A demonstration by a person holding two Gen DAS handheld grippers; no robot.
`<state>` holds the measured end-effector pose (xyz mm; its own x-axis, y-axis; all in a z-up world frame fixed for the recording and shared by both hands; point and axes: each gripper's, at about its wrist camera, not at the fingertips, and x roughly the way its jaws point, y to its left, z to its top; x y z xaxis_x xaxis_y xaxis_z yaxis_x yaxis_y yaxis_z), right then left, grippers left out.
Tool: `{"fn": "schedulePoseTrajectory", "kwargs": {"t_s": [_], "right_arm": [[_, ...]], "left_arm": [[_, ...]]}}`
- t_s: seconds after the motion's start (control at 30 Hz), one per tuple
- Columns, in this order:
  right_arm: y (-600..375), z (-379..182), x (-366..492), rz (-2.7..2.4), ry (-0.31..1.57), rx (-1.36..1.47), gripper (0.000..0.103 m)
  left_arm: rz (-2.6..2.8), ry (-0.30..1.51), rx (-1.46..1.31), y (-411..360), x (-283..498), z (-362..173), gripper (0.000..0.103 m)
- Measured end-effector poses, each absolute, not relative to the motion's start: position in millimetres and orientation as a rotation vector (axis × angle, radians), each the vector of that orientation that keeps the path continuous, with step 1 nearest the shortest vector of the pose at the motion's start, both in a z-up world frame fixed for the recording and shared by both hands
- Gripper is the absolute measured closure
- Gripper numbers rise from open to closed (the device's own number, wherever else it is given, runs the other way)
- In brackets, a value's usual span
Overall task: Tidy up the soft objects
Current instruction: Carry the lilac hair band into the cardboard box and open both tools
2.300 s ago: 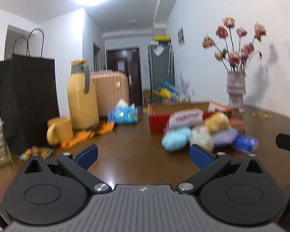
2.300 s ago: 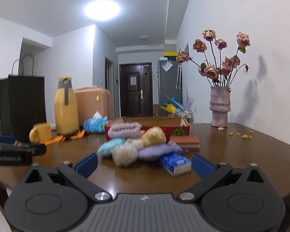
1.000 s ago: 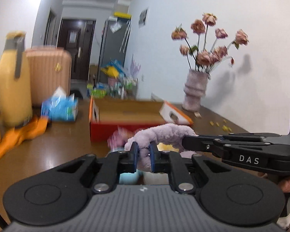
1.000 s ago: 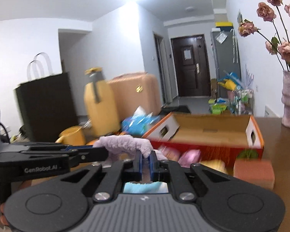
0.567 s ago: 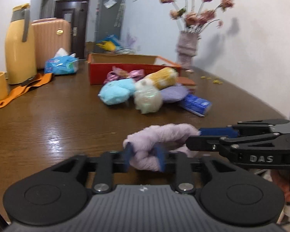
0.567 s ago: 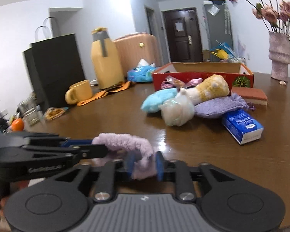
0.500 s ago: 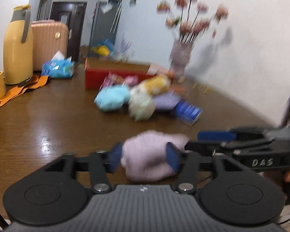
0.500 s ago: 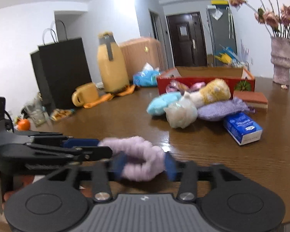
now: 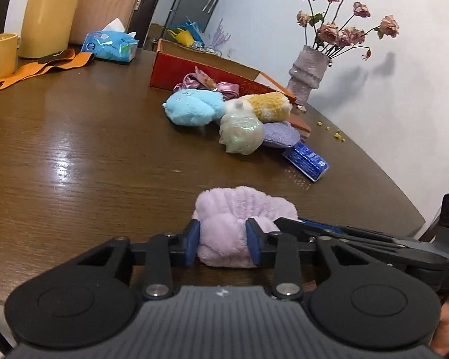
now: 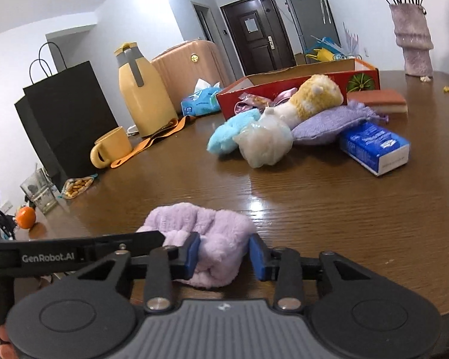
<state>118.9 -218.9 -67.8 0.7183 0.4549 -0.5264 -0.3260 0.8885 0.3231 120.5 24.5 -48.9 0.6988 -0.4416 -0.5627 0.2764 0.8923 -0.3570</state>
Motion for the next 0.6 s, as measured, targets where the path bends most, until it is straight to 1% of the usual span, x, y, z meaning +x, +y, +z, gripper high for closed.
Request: {"fn": "schedulePoseTrajectory", "kwargs": {"t_s": [0.03,0.1,0.13,0.2,0.27,0.33,0.47,0.53,0.6], "right_arm": [[-218.2,-67.9,119.0,0.437,0.635,0.214,0.078],[-218.2,-67.2,119.8,0.442,0.634,0.217,0.081],[-217.1,-65.9,120.7,0.445,0.635,0.213,0.085],[-215.9,-60.2,120.0,0.456,0.615,0.208,0.088],[-218.7,-47.1,122.5,0.464,0.573,0.206,0.088],[-222.5,-25.1,135.3,0.476,0.513,0.192,0.088],[-229.4,36.4,205.6,0.5,0.408,0.131,0.088],[-229.7,74.4,265.7,0.498,0.36,0.088,0.088],[-226.4,99.8,330.6,0.482,0.363,0.047,0.088]], "left_arm": [[-0.406,0.688,-0.254,24.7,120.4,-48.7,0.073],[-0.404,0.685,-0.258,25.1,120.6,-46.6,0.078],[-0.404,0.678,-0.254,24.8,119.7,-44.9,0.08],[-0.412,0.655,-0.243,23.8,120.6,-38.9,0.082],[-0.426,0.617,-0.246,22.0,126.5,-26.4,0.082],[-0.447,0.566,-0.253,22.1,144.4,-1.5,0.082],[-0.468,0.454,-0.209,10.3,215.1,60.6,0.082],[-0.454,0.421,-0.169,0.6,278.2,94.9,0.082],[-0.435,0.428,-0.133,-9.0,346.0,118.7,0.082]]}}
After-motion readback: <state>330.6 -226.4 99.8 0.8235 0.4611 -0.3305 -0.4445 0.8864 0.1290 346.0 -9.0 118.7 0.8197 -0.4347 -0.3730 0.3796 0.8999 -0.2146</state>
